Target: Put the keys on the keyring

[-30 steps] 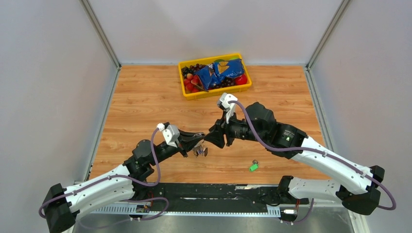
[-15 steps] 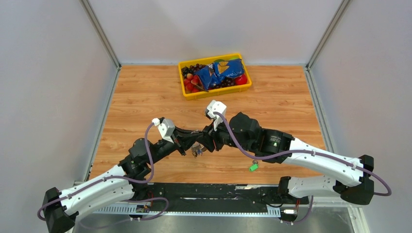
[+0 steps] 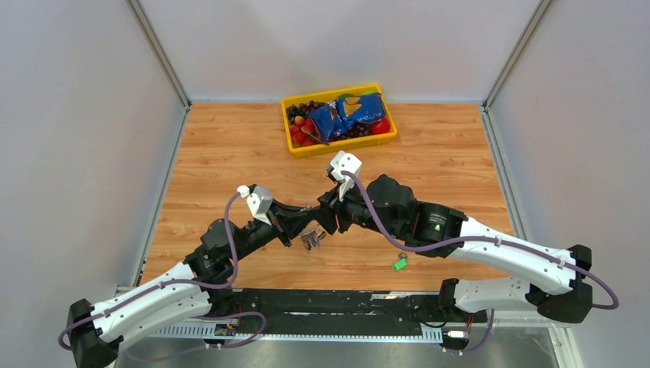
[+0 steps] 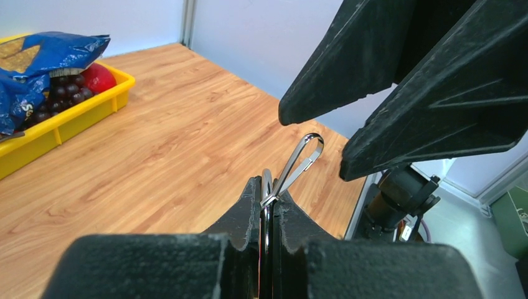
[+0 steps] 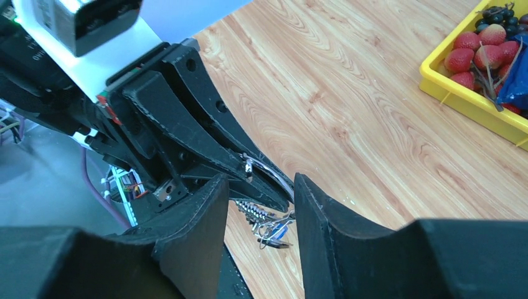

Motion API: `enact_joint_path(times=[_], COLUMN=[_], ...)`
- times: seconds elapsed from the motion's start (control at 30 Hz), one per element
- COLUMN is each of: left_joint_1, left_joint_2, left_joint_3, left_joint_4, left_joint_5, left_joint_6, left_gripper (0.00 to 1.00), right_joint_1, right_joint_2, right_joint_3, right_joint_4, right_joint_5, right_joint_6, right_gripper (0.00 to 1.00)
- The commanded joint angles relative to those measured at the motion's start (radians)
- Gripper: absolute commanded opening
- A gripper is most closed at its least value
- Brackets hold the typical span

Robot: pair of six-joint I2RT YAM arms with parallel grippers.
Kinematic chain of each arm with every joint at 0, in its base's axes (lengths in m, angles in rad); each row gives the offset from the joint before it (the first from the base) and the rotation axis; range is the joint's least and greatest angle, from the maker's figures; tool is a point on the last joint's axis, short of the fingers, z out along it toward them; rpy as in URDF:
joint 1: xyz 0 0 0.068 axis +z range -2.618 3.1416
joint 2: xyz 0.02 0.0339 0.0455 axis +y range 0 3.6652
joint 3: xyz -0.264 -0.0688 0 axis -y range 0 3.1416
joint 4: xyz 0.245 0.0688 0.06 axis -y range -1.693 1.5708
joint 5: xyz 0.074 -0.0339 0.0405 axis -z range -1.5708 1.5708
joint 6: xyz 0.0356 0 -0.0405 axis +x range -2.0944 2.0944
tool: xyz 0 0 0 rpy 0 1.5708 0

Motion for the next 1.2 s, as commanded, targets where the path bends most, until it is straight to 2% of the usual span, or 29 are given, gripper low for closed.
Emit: enact_joint_path(times=[0.0, 0.43, 0.63, 1.0, 1.17], left_joint_1=[-0.002, -0.002, -0.002, -0.002, -0.003], left_joint_2=[0.0, -0.023, -0.028, -0.03, -0.031], left_joint_3=[0.041, 0.035, 0.027, 0.024, 0.023], left_joint_4=[0.049, 0.049, 0.046, 0.049, 0.049], left_joint_5=[0.01, 0.008, 0.006, 0.007, 0.006], left_joint_6=[-0.023, -0.019, -0.016, -0.019, -0.021], left_gripper=[0.01, 0.01, 0.0, 0.0, 0.0], right_joint_1=[0.006, 0.006, 0.007, 0.006, 0.006], right_joint_2=[-0.009, 0.02, 0.018, 0.02, 0.019], right_joint_3=[0.055, 0.063, 0.057, 0.05, 0.047], right_joint_4=[0.058, 0.063, 0.088, 0.114, 0.114], right_joint_5=[-0.031, -0.044, -0.066, -0.083, -0.078], right_joint_6=[0.013, 0.021, 0.017, 0.017, 0.018], right_gripper=[0.45, 0.35, 0.26, 0.2, 0.13])
